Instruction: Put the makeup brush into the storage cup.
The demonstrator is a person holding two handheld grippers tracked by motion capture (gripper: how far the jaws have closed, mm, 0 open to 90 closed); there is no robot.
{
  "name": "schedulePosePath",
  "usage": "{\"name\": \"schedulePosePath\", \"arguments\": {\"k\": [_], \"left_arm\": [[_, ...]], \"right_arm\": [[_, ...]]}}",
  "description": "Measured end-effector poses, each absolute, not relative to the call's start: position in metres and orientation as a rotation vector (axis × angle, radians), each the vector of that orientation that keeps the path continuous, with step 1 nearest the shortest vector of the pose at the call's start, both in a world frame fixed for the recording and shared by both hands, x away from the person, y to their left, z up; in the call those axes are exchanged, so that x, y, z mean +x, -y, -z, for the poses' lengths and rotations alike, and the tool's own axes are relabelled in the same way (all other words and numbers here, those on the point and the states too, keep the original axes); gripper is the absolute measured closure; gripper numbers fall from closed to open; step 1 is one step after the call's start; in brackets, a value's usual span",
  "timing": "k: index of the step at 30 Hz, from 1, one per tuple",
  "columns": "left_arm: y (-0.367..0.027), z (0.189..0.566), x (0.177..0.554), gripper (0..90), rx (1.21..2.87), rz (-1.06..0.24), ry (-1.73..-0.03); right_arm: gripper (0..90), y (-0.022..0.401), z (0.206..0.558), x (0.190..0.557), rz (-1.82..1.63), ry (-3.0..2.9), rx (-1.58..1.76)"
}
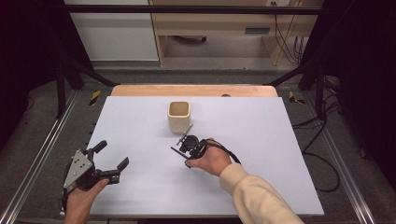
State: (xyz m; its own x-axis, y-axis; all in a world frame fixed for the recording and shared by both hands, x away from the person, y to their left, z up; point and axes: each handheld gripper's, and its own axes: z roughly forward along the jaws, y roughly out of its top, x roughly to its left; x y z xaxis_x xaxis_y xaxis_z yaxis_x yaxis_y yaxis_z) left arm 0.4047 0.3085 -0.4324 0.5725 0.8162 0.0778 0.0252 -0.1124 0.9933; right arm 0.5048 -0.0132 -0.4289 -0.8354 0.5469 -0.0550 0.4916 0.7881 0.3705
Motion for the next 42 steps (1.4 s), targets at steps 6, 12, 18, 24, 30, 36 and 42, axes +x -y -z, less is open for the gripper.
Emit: {"name": "schedulePosePath", "arguments": {"k": [6,12,18,24,30,36,42], "left_arm": [[-0.308,0.432,0.405,1.0,1.554,-0.787,-0.735],[-0.307,0.433,0.405,1.0,1.56,-0.79,-0.731],[-0.307,0.433,0.405,1.0,1.565,-0.791,-0.728],[-0.306,0.433,0.405,1.0,1.568,-0.791,-0.727],[-0.306,0.433,0.405,1.0,1.573,-0.792,-0.726],[-0.305,0.433,0.405,1.0,1.575,-0.793,-0.723],[-0.305,0.433,0.405,1.0,1.576,-0.793,-0.722]], "right_arm": [[62.3,0.014,0.43,0.507,-0.522,-2.824,0.824],[66.1,0.014,0.432,0.507,-0.507,-2.834,0.843],[69.5,0.015,0.435,0.508,-0.498,-2.85,0.813],[72.4,0.019,0.44,0.509,-0.471,-2.869,0.834],[73.9,0.021,0.442,0.511,-0.453,-2.887,0.845],[76.0,0.021,0.444,0.512,-0.438,-2.897,0.839],[79.3,0.021,0.445,0.513,-0.43,-2.899,0.848]]}}
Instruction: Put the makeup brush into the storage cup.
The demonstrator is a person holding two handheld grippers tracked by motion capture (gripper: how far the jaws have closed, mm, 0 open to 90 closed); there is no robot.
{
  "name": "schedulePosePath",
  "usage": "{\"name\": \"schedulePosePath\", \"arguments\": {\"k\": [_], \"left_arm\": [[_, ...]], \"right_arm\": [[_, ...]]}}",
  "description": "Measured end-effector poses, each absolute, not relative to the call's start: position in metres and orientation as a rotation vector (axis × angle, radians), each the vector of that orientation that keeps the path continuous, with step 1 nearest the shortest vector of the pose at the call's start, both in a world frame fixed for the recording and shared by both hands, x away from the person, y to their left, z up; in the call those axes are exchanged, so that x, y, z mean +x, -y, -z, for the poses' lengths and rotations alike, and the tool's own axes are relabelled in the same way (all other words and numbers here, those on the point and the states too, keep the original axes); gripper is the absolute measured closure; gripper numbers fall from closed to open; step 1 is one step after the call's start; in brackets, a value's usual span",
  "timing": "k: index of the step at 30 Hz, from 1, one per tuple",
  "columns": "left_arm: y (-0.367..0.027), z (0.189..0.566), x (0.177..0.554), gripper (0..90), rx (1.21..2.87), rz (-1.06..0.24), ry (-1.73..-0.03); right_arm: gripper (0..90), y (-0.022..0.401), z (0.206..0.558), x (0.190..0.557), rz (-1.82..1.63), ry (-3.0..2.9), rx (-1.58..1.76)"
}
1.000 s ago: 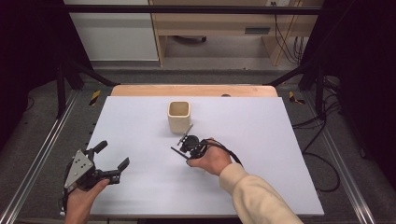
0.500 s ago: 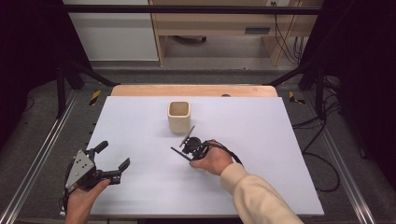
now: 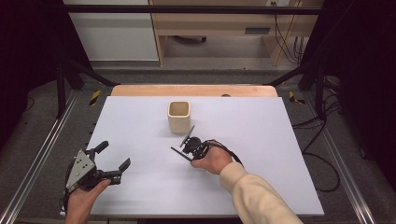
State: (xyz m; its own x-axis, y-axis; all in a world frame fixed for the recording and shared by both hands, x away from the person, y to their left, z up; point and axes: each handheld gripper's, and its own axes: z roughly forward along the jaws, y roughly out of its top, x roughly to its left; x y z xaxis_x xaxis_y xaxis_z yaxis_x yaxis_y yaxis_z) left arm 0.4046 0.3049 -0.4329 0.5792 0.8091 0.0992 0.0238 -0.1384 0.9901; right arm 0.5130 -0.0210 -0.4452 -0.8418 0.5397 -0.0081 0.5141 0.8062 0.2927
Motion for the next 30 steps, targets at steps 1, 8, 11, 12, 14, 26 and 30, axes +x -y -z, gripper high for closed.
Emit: {"name": "schedulePosePath", "arguments": {"k": [1,8,11,12,14,26,30], "left_arm": [[-0.3049,0.4329,0.4046,1.0,1.576,-0.793,-0.722],[-0.3048,0.4328,0.4046,1.0,1.577,-0.793,-0.721],[-0.3044,0.4328,0.4046,1.0,1.579,-0.793,-0.72],[-0.3043,0.4328,0.4045,1.0,1.579,-0.793,-0.72],[-0.3041,0.4328,0.4045,1.0,1.579,-0.794,-0.721],[-0.304,0.4328,0.4045,1.1,1.58,-0.795,-0.72],[-0.3035,0.4323,0.4039,1.1,1.58,-0.798,-0.717]], "right_arm": [[79.6,0.021,0.4454,0.5131,-0.428,-2.899,0.848],[79.7,0.0228,0.4456,0.5138,-0.421,-2.899,0.851],[79.2,0.0246,0.4464,0.5138,-0.432,-2.896,0.87],[79.2,0.0246,0.4464,0.5138,-0.432,-2.896,0.87],[79.2,0.0255,0.4474,0.5136,-0.427,-2.897,0.873],[83.7,0.0253,0.4478,0.5128,-0.429,-2.897,0.862],[83.9,0.0272,0.4459,0.5129,-0.455,-2.89,0.846]]}}
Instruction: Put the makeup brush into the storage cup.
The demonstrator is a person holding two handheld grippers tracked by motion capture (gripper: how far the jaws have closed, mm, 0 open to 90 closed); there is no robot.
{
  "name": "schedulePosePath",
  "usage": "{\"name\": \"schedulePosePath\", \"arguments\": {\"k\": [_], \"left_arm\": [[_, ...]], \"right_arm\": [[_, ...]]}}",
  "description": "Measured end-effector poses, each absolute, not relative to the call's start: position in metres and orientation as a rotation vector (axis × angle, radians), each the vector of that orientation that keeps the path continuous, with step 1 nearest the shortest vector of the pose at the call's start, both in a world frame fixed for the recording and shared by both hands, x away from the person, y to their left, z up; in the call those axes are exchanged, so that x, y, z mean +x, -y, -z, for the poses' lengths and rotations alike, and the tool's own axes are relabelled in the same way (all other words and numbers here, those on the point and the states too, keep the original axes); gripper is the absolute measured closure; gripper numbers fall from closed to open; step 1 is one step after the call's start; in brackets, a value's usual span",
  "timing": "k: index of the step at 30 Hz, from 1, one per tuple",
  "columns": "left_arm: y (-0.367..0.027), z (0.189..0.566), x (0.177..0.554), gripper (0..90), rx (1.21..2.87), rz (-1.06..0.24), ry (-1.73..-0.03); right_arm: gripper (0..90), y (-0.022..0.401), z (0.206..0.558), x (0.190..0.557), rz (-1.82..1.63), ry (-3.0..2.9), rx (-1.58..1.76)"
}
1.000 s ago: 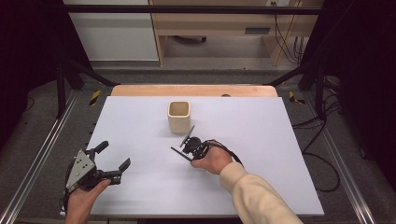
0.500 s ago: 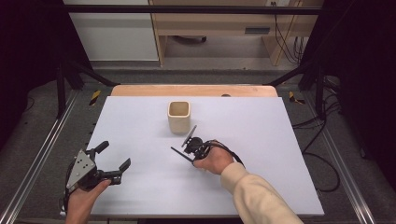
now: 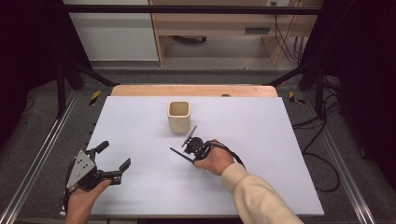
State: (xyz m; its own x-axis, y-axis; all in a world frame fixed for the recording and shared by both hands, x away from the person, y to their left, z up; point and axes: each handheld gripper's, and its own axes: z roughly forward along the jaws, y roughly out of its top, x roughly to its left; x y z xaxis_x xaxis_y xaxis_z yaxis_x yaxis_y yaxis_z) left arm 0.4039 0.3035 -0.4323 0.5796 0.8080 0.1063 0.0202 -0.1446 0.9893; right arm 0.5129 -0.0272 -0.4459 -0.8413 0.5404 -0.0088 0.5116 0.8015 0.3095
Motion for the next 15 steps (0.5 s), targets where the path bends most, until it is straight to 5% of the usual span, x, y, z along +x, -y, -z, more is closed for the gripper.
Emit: {"name": "schedulePosePath", "arguments": {"k": [15], "left_arm": [[-0.276,0.425,0.404,1.6,1.775,-0.841,-0.628]], "right_arm": [[83.9,0.065,0.41,0.512,-0.519,-2.865,0.623]]}}
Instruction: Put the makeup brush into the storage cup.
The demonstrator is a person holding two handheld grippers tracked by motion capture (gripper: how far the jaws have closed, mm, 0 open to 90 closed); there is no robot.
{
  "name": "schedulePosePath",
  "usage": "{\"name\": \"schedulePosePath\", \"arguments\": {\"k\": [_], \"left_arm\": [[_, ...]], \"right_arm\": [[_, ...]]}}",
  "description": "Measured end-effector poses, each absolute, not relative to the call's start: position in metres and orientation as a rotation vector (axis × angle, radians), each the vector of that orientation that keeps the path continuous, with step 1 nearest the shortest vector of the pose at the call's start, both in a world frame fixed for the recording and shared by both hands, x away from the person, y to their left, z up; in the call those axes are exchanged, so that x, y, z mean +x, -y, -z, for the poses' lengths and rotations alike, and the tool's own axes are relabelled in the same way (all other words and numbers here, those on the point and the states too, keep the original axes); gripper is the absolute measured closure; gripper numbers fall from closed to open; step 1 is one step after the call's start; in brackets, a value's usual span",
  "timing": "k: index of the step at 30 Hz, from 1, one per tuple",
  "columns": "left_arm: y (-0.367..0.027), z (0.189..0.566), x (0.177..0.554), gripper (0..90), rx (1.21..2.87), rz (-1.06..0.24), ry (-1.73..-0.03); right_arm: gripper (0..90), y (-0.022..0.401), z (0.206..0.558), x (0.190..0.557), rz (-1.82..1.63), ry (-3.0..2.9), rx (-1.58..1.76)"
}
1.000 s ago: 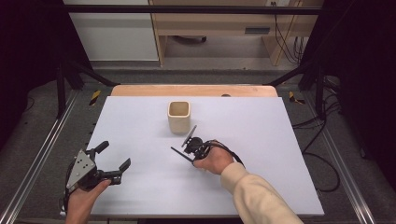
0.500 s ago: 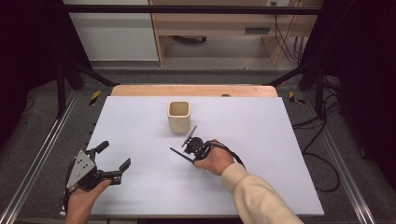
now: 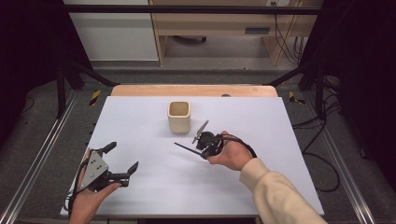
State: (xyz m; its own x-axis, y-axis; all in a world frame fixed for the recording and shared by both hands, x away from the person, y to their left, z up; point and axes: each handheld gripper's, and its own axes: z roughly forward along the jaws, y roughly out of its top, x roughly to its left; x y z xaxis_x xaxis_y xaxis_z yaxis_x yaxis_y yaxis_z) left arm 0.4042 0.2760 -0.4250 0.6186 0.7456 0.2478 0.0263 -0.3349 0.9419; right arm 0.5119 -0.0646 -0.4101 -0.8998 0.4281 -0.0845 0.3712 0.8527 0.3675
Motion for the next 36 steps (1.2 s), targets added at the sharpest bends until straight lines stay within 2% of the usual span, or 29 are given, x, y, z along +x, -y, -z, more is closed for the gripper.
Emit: {"name": "schedulePosePath", "arguments": {"k": [6,15,20,33,36], "left_arm": [[-0.243,0.41,0.413,2.9,1.884,-0.851,-0.534],[-0.195,0.39,0.427,7.9,2.034,-0.915,-0.319],[-0.177,0.383,0.429,13.8,2.068,-0.967,-0.22],[-0.151,0.392,0.439,15.7,2.134,-0.973,-0.126],[-0.147,0.391,0.442,18.6,2.155,-1.004,-0.103]], "right_arm": [[83.9,0.089,0.387,0.526,-0.471,-2.854,0.588],[83.9,0.1,0.365,0.533,-0.441,-2.861,0.584],[83.9,0.096,0.361,0.533,-0.406,-2.893,0.531],[83.9,0.076,0.339,0.531,-0.366,-2.924,0.517],[83.9,0.069,0.335,0.533,-0.351,-2.939,0.471]]}}
